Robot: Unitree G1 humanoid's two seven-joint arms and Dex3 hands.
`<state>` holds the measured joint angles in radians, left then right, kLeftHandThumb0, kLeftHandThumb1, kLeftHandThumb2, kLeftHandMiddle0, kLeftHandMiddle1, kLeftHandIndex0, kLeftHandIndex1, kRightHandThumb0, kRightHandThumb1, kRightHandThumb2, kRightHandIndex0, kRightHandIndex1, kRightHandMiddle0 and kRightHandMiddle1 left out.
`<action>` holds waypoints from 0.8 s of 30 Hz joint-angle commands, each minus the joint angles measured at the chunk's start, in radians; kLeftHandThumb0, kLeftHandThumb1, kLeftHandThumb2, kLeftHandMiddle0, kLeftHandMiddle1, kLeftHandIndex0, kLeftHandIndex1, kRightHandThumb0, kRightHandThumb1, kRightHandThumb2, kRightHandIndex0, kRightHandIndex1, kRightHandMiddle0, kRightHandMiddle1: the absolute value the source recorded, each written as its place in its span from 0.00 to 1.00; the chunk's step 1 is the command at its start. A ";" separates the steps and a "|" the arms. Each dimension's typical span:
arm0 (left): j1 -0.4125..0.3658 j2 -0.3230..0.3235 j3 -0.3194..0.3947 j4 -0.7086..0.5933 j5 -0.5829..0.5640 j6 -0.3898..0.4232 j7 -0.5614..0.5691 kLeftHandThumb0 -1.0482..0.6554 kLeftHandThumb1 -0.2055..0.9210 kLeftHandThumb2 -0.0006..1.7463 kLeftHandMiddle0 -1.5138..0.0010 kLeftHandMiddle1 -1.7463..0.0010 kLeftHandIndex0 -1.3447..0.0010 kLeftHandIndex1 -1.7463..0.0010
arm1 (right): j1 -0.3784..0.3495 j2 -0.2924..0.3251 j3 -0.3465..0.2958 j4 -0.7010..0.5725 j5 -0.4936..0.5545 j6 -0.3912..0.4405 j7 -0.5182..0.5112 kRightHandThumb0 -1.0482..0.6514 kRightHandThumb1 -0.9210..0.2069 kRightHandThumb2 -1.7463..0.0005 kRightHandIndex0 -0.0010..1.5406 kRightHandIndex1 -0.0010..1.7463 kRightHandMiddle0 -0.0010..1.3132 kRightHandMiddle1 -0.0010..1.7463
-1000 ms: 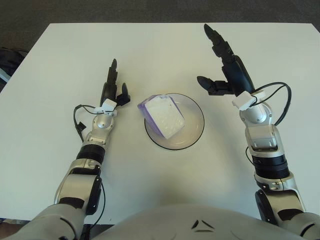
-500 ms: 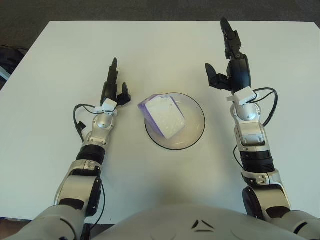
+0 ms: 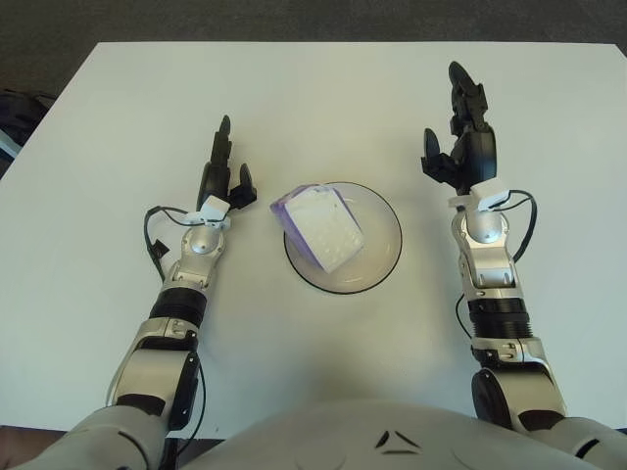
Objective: Put the tissue paper into the plate.
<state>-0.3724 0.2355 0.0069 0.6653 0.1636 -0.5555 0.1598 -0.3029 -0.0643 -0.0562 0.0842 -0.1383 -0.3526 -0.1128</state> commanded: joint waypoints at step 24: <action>0.172 -0.056 -0.018 0.022 -0.003 0.071 -0.014 0.12 1.00 0.65 0.96 0.99 1.00 0.89 | 0.184 0.104 0.010 0.013 0.044 -0.010 -0.033 0.21 0.00 0.49 0.11 0.02 0.00 0.25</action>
<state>-0.3390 0.2293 0.0069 0.6127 0.1647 -0.5241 0.1590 -0.1638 0.0356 -0.0448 0.0949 -0.0915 -0.3545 -0.1339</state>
